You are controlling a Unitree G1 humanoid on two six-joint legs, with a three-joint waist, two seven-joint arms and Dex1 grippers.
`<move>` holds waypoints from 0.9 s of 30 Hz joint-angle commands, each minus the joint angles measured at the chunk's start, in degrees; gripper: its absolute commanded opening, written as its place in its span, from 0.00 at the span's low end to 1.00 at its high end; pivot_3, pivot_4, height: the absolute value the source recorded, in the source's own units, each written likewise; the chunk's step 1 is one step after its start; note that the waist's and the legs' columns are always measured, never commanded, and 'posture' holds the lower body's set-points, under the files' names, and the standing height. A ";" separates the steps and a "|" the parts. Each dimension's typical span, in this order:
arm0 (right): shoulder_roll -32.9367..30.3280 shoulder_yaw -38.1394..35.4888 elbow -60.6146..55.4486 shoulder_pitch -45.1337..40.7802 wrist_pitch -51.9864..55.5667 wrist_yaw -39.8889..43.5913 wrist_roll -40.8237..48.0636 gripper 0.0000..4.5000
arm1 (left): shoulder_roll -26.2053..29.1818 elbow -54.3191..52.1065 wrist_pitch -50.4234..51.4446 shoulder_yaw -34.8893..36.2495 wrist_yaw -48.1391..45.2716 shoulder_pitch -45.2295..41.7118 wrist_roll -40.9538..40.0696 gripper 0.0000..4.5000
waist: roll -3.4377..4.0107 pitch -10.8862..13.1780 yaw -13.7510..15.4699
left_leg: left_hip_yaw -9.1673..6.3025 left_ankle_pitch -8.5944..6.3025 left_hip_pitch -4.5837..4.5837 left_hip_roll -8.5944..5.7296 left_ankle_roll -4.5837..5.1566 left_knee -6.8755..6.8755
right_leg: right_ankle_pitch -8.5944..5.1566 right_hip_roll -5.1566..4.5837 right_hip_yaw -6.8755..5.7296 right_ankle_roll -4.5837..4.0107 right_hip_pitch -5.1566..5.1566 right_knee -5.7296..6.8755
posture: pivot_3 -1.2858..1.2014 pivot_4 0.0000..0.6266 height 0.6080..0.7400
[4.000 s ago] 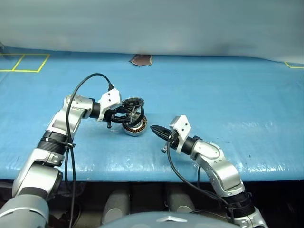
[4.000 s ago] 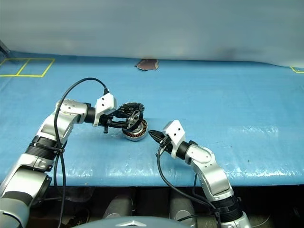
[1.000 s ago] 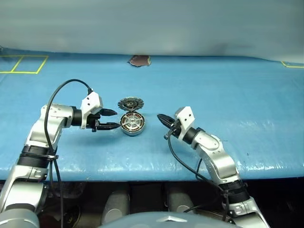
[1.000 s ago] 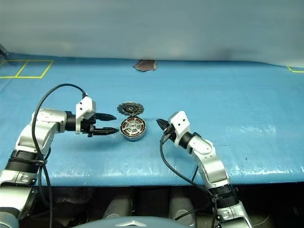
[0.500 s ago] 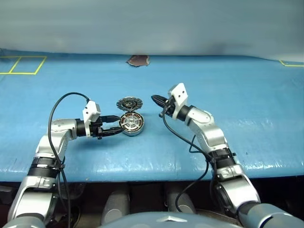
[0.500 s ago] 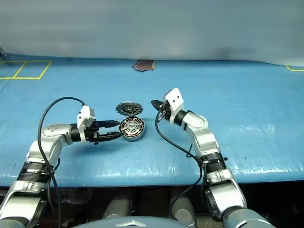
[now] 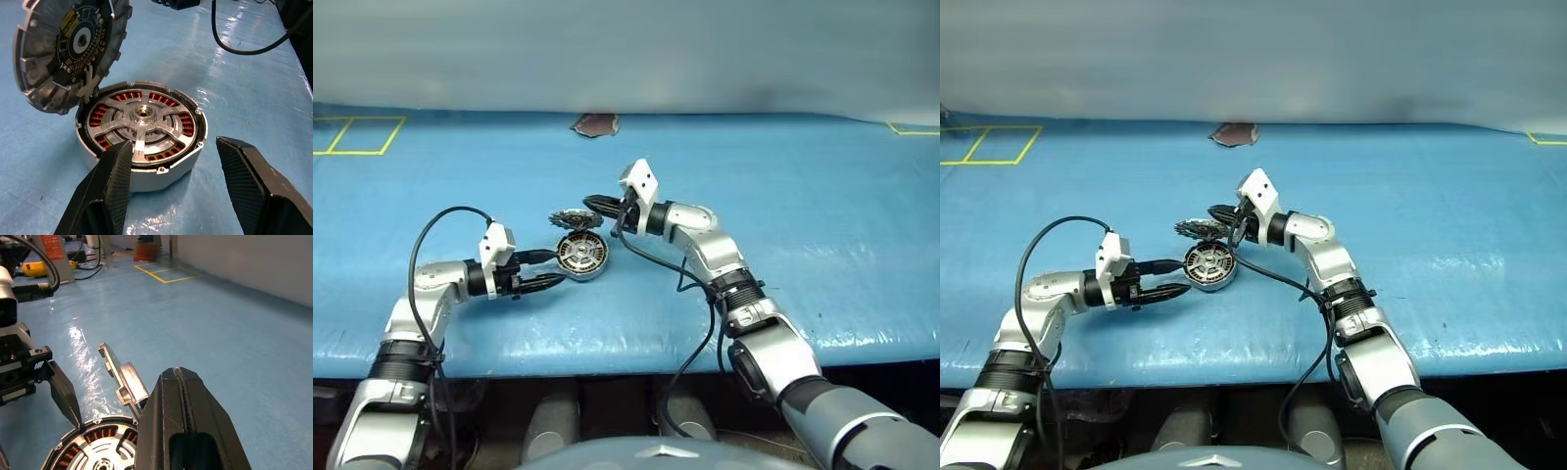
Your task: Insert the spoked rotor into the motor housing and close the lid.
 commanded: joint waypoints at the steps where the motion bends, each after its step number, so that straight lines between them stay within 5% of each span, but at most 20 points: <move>1: 0.86 0.05 -1.73 -0.95 -1.17 1.18 0.07 0.00 | 2.41 -3.98 -0.67 3.09 -0.15 1.19 -1.32 0.66 | 0.00 0.00 0.01 | 0.00 0.00 0.00 0.01 -0.01 -0.01 | -0.03 0.00 0.00 -0.06 -0.01 0.01 | 0.52 0.24 1.00; 17: 4.15 6.48 -4.33 1.51 2.23 8.55 -1.66 0.00 | 3.54 -5.93 0.94 5.57 1.55 3.09 -3.03 0.66 | 0.01 0.01 0.04 | 0.00 0.01 0.06 0.06 -0.03 -0.03 | -0.17 0.04 -0.02 -0.26 -0.15 0.38 | 0.52 0.24 1.00; 27: 4.11 6.49 -3.60 6.96 3.11 5.02 -2.55 0.00 | 4.09 -6.03 1.12 6.16 1.84 3.38 -3.00 0.66 | 0.01 0.01 0.04 | -0.02 0.04 0.15 0.20 -0.08 -0.01 | -0.34 0.19 -0.04 -0.56 -0.15 0.52 | 0.52 0.24 1.00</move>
